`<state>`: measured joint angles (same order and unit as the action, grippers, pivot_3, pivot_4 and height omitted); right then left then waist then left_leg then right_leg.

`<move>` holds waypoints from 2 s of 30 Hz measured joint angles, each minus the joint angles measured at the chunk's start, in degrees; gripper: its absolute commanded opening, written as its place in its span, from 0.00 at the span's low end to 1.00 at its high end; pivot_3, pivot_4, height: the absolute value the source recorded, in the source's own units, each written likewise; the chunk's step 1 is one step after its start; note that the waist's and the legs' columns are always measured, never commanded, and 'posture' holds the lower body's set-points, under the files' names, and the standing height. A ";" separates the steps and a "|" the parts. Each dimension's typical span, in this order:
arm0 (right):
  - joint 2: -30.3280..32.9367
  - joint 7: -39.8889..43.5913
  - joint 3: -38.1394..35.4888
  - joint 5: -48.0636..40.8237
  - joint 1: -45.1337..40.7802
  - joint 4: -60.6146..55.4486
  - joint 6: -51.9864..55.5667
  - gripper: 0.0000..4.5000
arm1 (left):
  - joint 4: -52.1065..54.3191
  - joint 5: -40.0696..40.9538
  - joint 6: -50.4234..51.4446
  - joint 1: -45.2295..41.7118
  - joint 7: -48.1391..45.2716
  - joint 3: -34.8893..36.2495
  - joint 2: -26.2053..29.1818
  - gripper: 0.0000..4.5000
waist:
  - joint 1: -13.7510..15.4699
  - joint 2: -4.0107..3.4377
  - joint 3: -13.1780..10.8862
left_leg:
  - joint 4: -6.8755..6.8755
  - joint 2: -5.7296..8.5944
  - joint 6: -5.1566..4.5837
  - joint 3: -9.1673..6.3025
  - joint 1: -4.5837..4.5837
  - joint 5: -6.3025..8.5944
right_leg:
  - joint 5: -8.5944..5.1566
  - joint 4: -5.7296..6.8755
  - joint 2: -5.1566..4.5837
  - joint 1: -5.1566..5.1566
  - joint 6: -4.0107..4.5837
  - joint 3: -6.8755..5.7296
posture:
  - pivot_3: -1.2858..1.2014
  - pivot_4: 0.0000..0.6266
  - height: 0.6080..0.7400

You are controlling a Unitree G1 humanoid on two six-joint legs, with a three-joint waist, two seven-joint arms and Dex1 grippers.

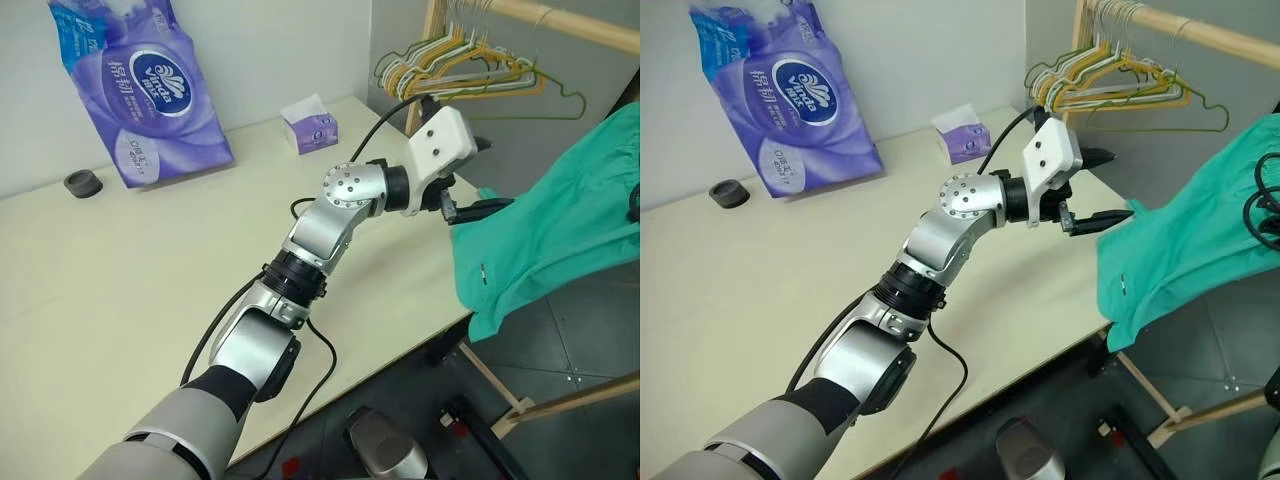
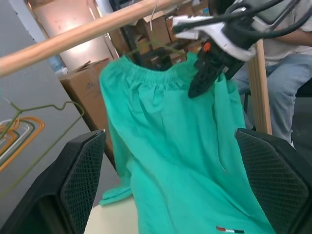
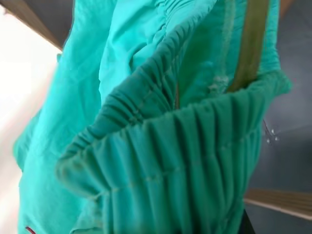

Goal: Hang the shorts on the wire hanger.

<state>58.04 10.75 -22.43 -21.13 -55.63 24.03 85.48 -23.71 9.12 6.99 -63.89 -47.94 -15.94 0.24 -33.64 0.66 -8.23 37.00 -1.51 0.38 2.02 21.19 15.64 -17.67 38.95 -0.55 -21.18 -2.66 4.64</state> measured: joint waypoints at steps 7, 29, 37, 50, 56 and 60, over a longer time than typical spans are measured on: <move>2.86 7.18 11.74 6.39 -9.36 19.78 -11.23 0.00 | -1.64 -0.10 -0.41 -2.21 1.08 0.65 -2.18 0.99 | 0.10 0.09 -1.23 | -0.11 0.04 0.03 0.55 -0.31 0.02 | -0.02 -0.02 -0.05 0.06 -0.28 0.58 | 0.30 0.27 1.00; 0.34 5.91 1.01 8.48 -12.52 14.25 -2.57 0.84 | -2.84 7.39 9.06 -6.59 -8.81 5.02 -2.45 1.00 | 0.21 0.12 -1.32 | -0.05 0.16 0.10 1.22 -0.39 0.02 | 0.08 -0.10 -0.34 0.01 -0.74 1.03 | 0.31 0.23 1.00; -4.73 -6.92 -7.98 11.76 -16.36 3.74 -2.79 1.00 | -3.75 6.22 8.46 -6.44 -9.20 5.02 -1.35 1.00 | 0.09 0.03 -1.27 | -0.06 0.22 0.10 1.31 -0.39 0.02 | 0.08 -0.04 -0.40 -0.08 -0.77 1.07 | 0.31 0.21 1.00; -17.19 1.58 8.30 10.28 2.81 -32.11 -31.33 1.00 | 7.25 -0.29 11.65 10.71 5.36 8.58 10.25 1.00 | -0.61 0.37 -0.80 | 0.08 -0.15 0.16 1.08 -0.39 0.00 | 0.18 0.04 -0.37 0.00 -0.99 0.99 | 0.34 0.17 1.00; -31.05 10.47 19.77 7.15 23.27 -35.10 -48.47 1.00 | 27.13 -4.03 23.68 33.78 21.97 17.57 14.93 1.00 | 2.13 0.57 -0.61 | 0.14 0.00 0.38 0.61 -0.17 -0.15 | 0.40 0.07 -0.58 -0.16 -0.72 0.54 | 0.39 0.11 1.00; -39.05 11.92 24.06 8.62 28.05 -27.65 -59.29 1.00 | 38.24 -6.76 27.93 47.92 34.95 26.10 11.54 1.00 | 6.00 1.30 0.10 | 0.34 0.09 0.22 0.21 0.11 -0.06 | 0.45 0.06 -0.76 -0.21 -0.72 0.16 | 0.42 0.08 1.00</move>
<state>18.99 22.67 1.63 -12.51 -27.58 -3.62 26.19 14.53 2.36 34.92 -15.97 -12.99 10.16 11.78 -27.64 1.95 -8.13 37.34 -1.42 0.59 2.23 21.30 15.59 -17.22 39.01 -1.31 -21.39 -3.39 4.80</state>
